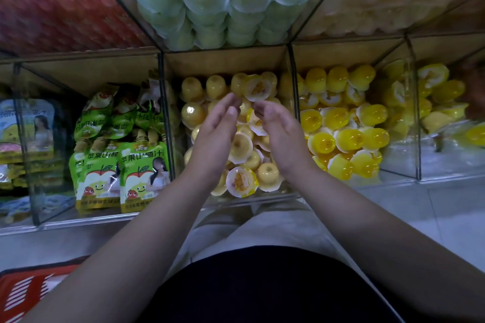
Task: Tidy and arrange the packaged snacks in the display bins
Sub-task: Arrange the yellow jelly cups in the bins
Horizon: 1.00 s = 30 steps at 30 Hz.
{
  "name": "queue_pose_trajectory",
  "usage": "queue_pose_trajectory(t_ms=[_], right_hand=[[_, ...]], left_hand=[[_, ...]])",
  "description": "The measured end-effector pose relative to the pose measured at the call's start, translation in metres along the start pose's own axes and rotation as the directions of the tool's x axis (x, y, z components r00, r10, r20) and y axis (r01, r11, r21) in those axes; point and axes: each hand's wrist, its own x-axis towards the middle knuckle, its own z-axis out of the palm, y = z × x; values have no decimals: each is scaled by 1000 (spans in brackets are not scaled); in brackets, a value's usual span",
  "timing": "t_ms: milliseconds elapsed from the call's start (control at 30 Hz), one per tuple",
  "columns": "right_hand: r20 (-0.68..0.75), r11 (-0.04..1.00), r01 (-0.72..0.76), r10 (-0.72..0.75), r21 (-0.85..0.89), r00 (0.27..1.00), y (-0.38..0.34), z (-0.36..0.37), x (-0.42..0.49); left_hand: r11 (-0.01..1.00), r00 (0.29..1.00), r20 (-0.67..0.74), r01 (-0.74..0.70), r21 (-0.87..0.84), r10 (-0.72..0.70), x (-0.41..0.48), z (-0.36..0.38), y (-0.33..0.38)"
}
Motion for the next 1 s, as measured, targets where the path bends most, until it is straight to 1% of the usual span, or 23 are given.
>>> queue_pose_trajectory(t_ms=[100,267,400,533,800,1000], right_hand=[[-29,994,0,3,112,1000,-13,-2,-1],[-46,953,23,-10,303,999,-34,-11,0],[-43,926,30,-15,377,999,-39,-29,0],[-57,918,36,-15,396,998,-42,-59,1],[-141,909,55,4,414,990,-40,-130,13],[-177,905,54,24,423,984,-38,-184,24]], left_hand=[[994,998,68,12,-105,-4,-1,12,12],[979,990,137,-1,-203,30,-4,34,30],[966,988,150,-3,-257,43,-3,55,40],[964,985,163,-4,-266,49,-1,81,47],[973,980,191,-3,-229,48,1,150,52],[981,974,225,7,-194,37,8,206,53]])
